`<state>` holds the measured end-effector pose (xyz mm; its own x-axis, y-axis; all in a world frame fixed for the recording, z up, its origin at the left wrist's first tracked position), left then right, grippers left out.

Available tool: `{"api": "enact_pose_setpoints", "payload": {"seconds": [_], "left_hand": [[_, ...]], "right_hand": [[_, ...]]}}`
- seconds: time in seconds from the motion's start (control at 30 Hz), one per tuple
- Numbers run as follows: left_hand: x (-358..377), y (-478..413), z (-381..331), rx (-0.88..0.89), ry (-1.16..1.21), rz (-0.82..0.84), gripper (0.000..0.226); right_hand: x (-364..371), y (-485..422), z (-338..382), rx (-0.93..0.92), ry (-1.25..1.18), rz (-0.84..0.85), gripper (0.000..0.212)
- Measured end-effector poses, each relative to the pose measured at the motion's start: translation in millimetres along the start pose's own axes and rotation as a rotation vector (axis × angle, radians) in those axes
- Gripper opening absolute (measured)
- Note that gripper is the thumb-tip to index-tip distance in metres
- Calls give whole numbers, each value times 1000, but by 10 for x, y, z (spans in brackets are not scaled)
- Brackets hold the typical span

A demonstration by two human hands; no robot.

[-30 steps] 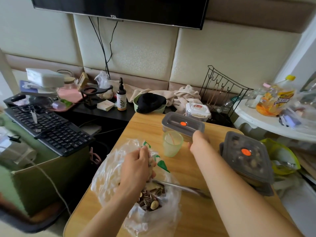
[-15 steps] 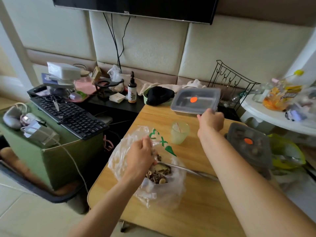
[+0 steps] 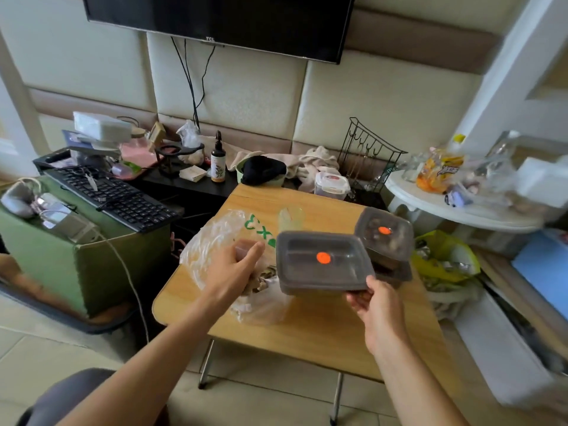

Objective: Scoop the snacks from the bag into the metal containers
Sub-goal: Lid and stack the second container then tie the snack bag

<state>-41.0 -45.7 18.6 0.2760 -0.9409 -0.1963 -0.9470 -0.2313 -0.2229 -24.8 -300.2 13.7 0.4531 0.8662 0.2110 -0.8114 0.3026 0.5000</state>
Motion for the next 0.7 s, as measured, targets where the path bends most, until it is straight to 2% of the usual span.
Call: {"api": "enact_pose_setpoints", "payload": {"seconds": [0.07, 0.2, 0.4, 0.5, 0.57, 0.63, 0.7], "left_hand": [[84, 50, 7, -1, -55, 46, 58], [243, 66, 67, -41, -52, 124, 26], [430, -2, 151, -120, -157, 246, 20], [519, -25, 182, -136, -211, 335, 24], [567, -38, 191, -93, -334, 408, 34], [600, -50, 183, -56, -403, 462, 41], [628, -57, 169, -37, -388, 501, 45]], "right_hand": [[-165, -4, -60, 53, 74, 19, 12], [-379, -5, -121, 112, 143, 39, 11], [-619, -50, -91, 143, 441, -15, 19], [-735, -101, -23, 75, 894, -107, 34], [-796, -161, 17, 33, 1174, -142, 44], [-817, -245, 45, -38, 1311, -167, 46], [-762, -356, 100, -218, 1335, -191, 44]]}}
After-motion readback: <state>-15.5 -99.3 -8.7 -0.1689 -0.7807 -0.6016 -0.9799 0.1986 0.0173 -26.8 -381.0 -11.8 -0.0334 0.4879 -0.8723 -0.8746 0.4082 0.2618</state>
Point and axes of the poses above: each hand's wrist, its own y-axis away from the middle knuckle, its own x-axis out of the palm, z = x × y, the point moved 2 cm from there along -y, towards the middle knuckle, and after that the axes turned 9 degrees about x, right-handed, at the moved point
